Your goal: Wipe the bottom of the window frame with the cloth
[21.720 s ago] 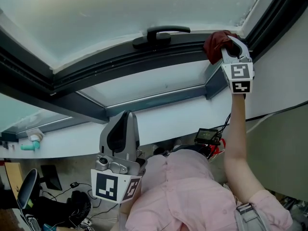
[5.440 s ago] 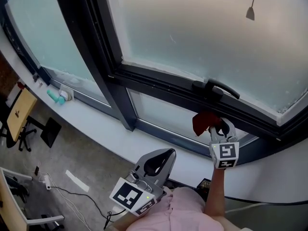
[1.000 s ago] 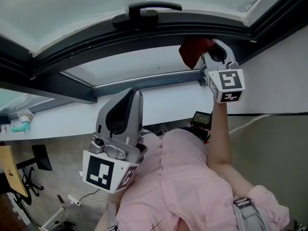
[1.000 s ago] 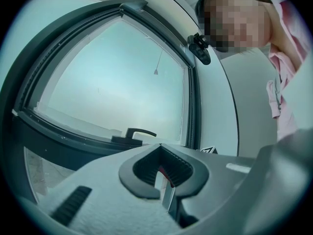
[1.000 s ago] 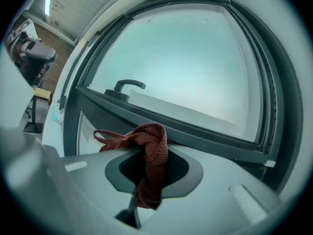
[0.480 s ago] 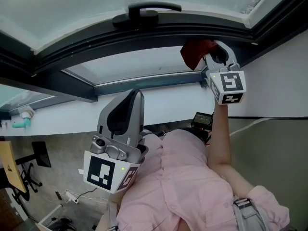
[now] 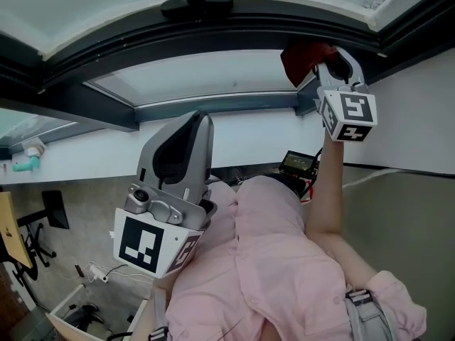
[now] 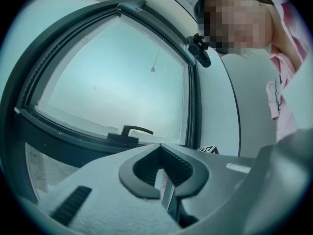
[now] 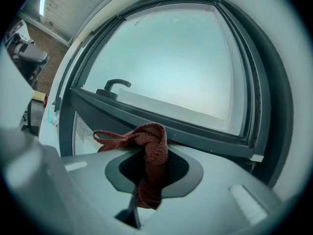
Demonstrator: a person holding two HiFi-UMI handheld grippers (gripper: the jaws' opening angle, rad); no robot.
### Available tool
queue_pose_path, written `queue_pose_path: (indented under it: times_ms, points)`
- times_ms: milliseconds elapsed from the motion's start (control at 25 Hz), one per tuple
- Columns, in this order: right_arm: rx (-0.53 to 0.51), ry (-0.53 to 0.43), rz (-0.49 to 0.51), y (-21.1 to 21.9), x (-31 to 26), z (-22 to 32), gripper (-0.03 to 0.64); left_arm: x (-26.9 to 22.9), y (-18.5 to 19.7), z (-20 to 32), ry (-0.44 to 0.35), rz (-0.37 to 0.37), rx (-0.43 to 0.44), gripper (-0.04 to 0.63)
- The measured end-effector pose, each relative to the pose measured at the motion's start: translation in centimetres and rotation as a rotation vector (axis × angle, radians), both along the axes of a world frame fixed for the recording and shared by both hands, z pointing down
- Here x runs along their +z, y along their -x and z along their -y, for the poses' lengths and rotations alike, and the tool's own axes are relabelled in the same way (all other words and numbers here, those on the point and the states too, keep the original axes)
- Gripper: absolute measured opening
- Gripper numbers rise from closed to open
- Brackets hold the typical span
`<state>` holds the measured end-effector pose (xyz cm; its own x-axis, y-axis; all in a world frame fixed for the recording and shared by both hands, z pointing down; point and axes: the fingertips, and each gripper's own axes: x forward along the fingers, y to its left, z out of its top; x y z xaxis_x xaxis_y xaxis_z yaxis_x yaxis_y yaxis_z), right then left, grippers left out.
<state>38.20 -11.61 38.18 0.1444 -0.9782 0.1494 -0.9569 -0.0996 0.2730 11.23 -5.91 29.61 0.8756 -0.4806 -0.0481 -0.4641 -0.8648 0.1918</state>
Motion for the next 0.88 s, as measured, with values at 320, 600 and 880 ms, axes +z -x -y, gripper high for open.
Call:
queue_pose_path:
  times_ms: [320,600,880]
  points:
    - [0.017,-0.021,0.029,-1.4,0.0,-0.4,0.070,0.3,-0.7,-0.3,0.008,0.001,-0.012,-0.002]
    - [0.013,-0.032,0.025,-1.3,0.1,-0.6,0.071,1.1,-0.8,-0.7,0.033,0.000,-0.030,-0.002]
    - [0.026,-0.030,0.021,-1.5,0.0,-0.8,0.069,1.2,-0.8,-0.9,0.037,-0.005,-0.038,-0.002]
